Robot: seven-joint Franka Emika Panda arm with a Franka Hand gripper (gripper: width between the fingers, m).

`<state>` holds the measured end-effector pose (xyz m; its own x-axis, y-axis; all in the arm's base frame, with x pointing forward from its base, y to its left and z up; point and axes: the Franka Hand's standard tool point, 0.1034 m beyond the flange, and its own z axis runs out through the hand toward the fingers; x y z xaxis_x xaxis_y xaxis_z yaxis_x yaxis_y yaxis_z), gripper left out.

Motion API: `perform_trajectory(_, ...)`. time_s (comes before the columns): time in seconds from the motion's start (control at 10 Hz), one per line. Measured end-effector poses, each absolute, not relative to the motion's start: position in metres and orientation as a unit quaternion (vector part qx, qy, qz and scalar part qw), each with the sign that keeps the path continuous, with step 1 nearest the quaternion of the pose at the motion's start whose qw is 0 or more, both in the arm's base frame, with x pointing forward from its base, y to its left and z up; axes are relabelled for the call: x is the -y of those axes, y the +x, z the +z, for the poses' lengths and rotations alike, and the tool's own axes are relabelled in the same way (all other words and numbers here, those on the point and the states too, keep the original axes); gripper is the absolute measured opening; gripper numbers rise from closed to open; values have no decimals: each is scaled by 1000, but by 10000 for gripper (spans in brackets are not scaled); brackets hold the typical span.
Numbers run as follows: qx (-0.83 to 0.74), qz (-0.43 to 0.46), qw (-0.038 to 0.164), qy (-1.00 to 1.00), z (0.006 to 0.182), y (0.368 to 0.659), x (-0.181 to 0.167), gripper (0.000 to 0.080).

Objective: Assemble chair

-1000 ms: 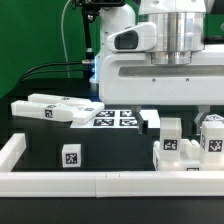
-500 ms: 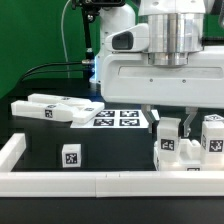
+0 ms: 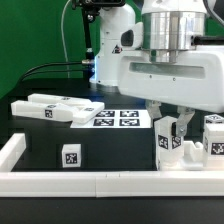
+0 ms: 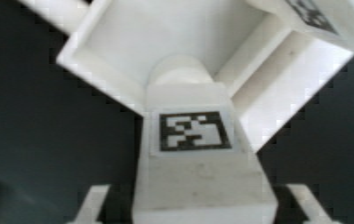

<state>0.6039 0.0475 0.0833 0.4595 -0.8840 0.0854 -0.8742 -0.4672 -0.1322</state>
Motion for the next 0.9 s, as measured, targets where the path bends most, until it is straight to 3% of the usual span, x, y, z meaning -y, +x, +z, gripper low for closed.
perform_trajectory(0.2,-641,-58,70,-762,82,605,-45,284)
perform_trajectory(0.4,-728,-40,87,-679,81,604,-47,285)
perform_trajectory(0.9,-764,-33,92,-638,81,605,-56,285)
